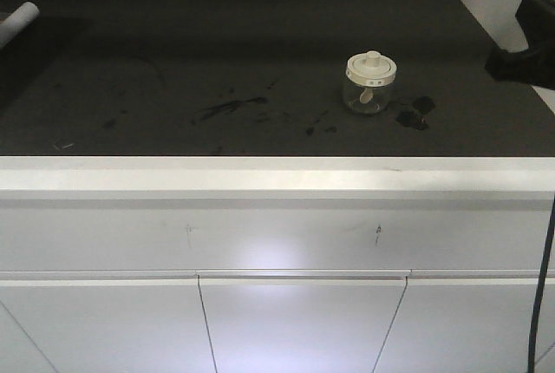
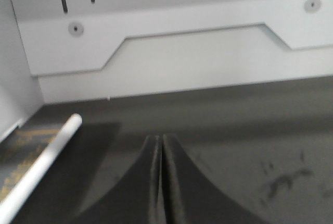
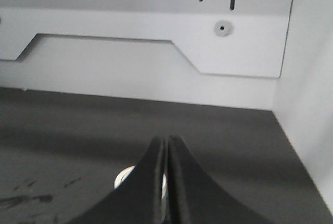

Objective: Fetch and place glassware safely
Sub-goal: 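Release the handle and move the right gripper toward the glass jar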

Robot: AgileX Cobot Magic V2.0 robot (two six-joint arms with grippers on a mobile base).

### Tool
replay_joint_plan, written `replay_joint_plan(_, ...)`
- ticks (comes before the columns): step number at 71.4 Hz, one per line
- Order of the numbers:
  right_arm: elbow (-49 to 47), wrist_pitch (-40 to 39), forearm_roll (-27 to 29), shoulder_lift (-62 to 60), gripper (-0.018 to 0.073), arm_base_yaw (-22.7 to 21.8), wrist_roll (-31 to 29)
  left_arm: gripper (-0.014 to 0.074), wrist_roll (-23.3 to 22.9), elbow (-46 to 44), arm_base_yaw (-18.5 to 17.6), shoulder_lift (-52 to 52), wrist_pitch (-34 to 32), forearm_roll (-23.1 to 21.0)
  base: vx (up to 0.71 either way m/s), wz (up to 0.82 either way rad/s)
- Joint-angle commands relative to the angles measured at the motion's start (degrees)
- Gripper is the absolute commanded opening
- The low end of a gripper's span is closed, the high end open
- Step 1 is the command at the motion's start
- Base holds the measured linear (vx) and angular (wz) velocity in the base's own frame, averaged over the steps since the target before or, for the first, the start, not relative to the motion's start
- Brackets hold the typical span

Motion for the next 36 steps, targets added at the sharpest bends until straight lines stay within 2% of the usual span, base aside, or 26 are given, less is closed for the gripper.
replay_joint_plan(1, 2.4, -6.0, -0.6, -2.6, -0.0001, -0.2, 0.6, -0.0007, -0.6, 3.9, -0.3, -5.3, -4.8, -0.5, 0.00, 0.00)
replay_joint_plan(9, 6.3, -9.1, -0.6, -3.2, -0.0001, -0.2, 0.6, -0.0007, -0.6, 10.2, -0.3, -11.5, -4.8, -0.5, 0.00, 0.00)
replay_joint_plan(22, 7.0, -10.1, -0.6, -3.1, -0.0001, -0.2, 0.6, -0.0007, -2.1, 20.2, -0.3, -22.4, -4.3, -0.5, 0.00, 0.00)
replay_joint_plan(36, 7.0, -11.5, -0.6, -3.1, -0.0001, -0.2, 0.6, -0.0007, -3.3, 27.4, -0.3, -30.4, 1.0, -0.5, 0.00, 0.00)
